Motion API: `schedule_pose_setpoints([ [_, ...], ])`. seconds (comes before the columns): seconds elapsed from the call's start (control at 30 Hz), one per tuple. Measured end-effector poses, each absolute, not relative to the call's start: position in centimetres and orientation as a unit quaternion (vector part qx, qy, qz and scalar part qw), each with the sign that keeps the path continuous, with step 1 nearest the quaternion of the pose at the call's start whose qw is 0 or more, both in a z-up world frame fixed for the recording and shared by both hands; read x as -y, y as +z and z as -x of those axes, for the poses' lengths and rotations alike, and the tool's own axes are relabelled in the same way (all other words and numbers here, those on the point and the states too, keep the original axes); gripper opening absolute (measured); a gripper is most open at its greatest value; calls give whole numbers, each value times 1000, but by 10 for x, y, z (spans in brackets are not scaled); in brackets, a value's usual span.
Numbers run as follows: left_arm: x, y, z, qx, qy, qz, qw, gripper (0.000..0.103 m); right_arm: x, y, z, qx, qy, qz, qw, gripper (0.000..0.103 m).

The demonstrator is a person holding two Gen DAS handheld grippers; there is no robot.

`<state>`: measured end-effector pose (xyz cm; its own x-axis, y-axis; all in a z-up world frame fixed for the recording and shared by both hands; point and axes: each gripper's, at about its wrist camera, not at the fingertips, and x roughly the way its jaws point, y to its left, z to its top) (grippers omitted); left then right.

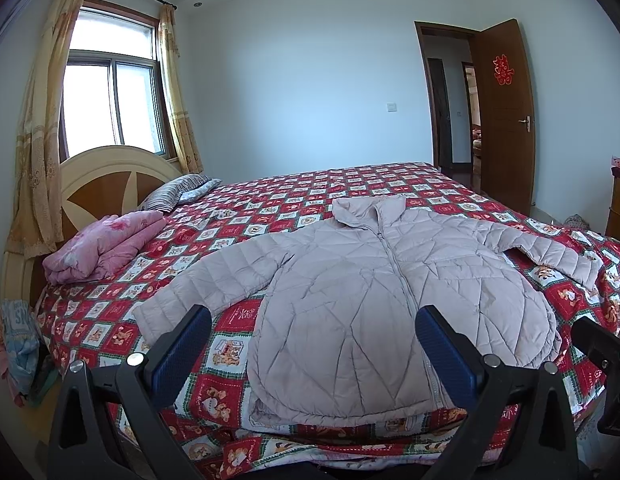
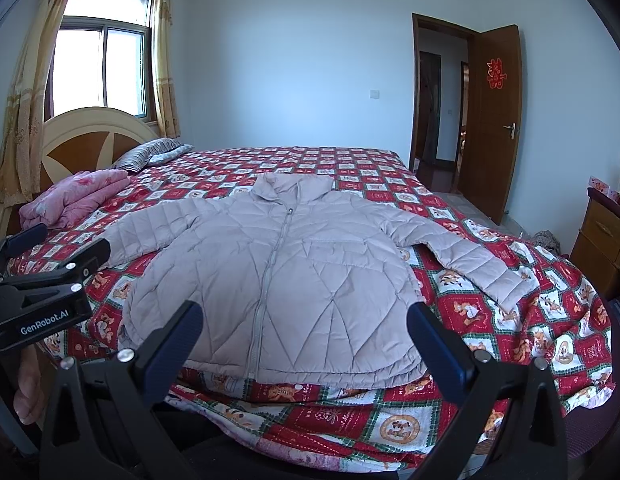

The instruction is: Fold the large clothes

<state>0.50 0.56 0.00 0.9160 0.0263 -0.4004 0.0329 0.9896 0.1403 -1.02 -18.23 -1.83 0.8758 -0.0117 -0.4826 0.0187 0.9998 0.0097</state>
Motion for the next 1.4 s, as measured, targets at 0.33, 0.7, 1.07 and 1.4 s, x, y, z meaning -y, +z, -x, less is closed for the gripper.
schedule_pose_setpoints([
  [0.33,-7,0,-5,-205,-1,-72,976,102,182,-18,10,-249,-8,-7,968,103],
  [0.7,-8,-1,-6,-207,-1,-72,976,102,181,-21,11,-250,-1,-8,968,103],
  [1.07,-11,-11,-22,-221,1,-71,973,102,180,-30,2,-252,9,-3,968,103],
  [1.4,-2,-38,-83,-236,4,-83,968,102,230,-61,-43,-288,-37,-29,956,103],
])
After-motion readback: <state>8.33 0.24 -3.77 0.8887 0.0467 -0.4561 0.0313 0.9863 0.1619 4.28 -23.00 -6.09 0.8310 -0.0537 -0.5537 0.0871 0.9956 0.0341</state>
